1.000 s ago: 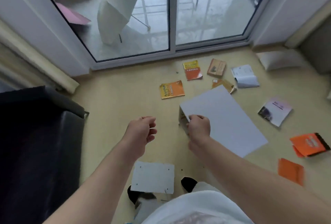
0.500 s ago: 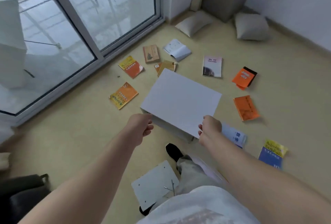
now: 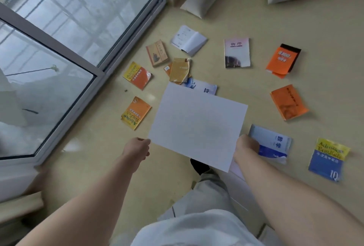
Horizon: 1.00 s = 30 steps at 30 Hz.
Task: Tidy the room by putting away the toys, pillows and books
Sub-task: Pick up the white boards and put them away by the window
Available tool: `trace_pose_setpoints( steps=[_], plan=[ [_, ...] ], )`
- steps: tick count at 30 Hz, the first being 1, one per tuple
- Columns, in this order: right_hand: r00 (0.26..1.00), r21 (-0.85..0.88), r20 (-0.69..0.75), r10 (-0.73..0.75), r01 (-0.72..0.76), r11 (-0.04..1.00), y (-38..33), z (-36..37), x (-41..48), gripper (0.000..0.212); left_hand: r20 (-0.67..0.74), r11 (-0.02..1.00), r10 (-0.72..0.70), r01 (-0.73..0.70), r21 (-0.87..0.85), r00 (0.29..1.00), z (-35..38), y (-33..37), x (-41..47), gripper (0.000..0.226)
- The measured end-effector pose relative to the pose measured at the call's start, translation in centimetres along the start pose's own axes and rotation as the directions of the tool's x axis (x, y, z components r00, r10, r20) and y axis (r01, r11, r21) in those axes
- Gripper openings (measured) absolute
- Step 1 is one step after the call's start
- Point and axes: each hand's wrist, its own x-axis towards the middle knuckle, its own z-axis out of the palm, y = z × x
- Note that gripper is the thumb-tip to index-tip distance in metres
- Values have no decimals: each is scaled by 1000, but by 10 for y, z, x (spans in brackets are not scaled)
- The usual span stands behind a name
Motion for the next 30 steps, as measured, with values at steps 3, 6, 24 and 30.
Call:
trace_pose_setpoints(
  steps=[3,6,24,30],
  plan=[
    [995,3,-74,64,-64,998,-20,3,21,32,14,1000,19,-19,10,1000,8,24,15,21],
    [984,39,-125,128,-124,992,-31,5,39,30,33,996,46,-48,75,998,17,40,27,19],
    [985,-186,-153,83,-111,976,-23,42,108,36,178,791,211,-275,546,961,73,130,167,24],
    [975,-222,-164,147,-182,958,-3,73,127,41,156,782,156,-218,583,975,85,120,229,29]
  ],
)
